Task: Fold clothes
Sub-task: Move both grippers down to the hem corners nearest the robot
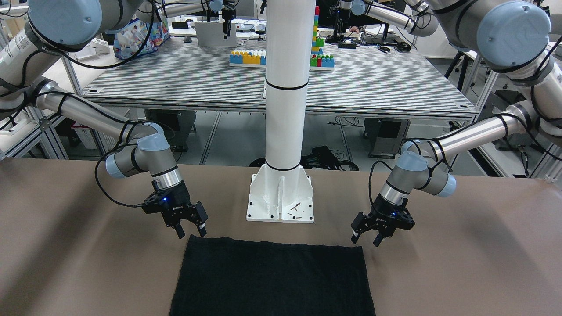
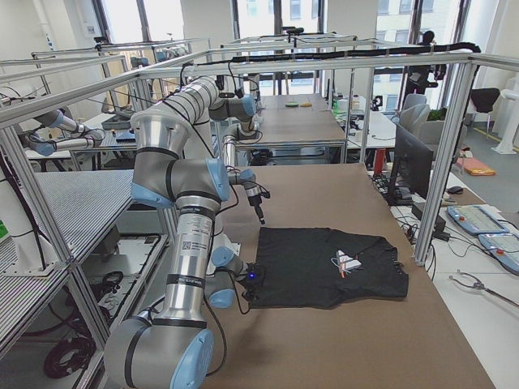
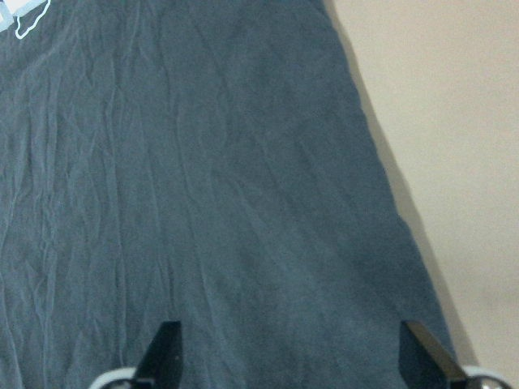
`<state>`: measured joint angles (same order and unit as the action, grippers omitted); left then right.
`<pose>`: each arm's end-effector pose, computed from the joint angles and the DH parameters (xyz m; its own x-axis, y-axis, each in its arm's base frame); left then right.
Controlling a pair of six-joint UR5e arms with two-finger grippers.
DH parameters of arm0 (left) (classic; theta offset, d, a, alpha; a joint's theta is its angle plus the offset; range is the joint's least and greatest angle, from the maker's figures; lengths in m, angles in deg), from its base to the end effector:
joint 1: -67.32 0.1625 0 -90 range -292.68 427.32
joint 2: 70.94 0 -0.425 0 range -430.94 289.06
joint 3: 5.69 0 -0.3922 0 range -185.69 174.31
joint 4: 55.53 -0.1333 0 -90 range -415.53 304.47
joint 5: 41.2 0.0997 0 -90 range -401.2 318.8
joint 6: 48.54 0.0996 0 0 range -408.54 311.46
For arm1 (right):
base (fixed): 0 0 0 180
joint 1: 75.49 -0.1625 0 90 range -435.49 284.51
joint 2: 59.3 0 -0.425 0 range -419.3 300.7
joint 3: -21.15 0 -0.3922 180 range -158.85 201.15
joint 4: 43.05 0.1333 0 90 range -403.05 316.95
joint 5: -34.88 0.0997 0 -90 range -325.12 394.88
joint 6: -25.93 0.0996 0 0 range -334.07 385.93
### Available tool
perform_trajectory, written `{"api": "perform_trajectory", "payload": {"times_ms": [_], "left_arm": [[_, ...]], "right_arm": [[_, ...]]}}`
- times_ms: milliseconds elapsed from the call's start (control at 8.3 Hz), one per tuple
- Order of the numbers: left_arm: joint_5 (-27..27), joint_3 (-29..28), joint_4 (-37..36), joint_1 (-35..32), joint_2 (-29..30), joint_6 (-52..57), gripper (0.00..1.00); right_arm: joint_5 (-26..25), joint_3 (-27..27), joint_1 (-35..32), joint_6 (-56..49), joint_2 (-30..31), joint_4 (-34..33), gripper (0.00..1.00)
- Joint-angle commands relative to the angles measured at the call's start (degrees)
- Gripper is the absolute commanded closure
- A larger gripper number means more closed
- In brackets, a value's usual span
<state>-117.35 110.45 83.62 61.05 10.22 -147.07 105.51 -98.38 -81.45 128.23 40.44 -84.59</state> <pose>0.4179 -0.2040 0.4131 0.3447 -0.1828 -0.9208 0.3795 0.9243 -0.0414 -0.4018 -0.2092 0.3908 0.2740 0.2307 0.9337 -0.4736 0.8773 -0.0778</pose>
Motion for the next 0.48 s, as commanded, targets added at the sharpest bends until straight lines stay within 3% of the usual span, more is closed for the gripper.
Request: {"api": "perform_trajectory", "payload": {"times_ms": [0,120,241,361], "left_arm": [[1.9,-1.2,0.1,1.0,0.1,0.1,0.28],[1.8,-1.4,0.1,1.1,0.6,0.3,0.49],[1.9,-1.8,0.0,1.5,0.6,0.4,0.57],[1.9,-2.1,0.0,2.1,0.7,0.5,0.57]], "right_arm": [[-0.2,0.0,0.3,0.1,0.6,0.8,0.06],[-0.2,0.0,0.3,-0.1,0.6,0.9,0.06],[-0.2,0.0,0.3,-0.1,0.5,0.9,0.06],[-0.2,0.0,0.3,-0.1,0.6,0.9,0.06]]}}
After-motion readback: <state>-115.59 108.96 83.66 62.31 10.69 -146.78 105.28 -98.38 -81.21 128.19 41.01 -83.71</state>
